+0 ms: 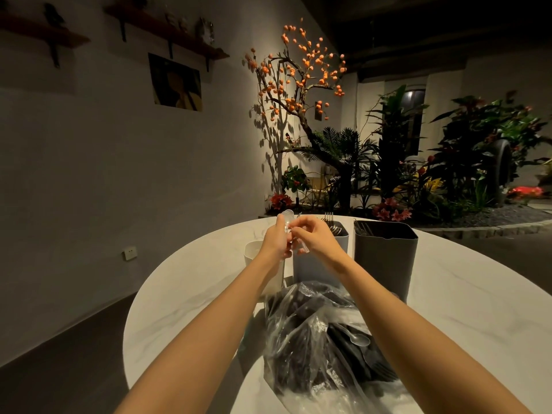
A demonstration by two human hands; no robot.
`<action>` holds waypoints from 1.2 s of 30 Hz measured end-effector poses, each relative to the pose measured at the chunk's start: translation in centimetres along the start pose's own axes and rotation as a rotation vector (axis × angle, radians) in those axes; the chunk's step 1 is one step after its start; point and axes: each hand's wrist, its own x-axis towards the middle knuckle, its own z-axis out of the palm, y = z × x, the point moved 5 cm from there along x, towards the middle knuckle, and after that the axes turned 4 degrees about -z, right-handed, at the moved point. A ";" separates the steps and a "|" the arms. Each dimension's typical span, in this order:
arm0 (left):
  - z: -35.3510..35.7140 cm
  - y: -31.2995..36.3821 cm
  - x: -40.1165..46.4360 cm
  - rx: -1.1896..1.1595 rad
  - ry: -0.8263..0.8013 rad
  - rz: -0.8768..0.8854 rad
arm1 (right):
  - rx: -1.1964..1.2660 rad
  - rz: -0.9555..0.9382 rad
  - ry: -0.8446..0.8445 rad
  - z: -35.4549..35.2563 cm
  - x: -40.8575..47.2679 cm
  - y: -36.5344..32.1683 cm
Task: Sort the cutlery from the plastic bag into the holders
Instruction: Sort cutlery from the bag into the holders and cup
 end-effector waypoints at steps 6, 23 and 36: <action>-0.6 -0.5 0.3 0.143 -0.019 0.071 | 0.058 0.095 -0.070 0.8 0.0 0.0; -2.5 -2.6 0.3 0.166 -0.060 -0.018 | -0.271 -0.018 0.126 2.2 2.0 1.6; -4.6 -3.3 1.5 0.180 -0.015 -0.046 | -0.328 -0.031 0.085 4.0 3.5 2.4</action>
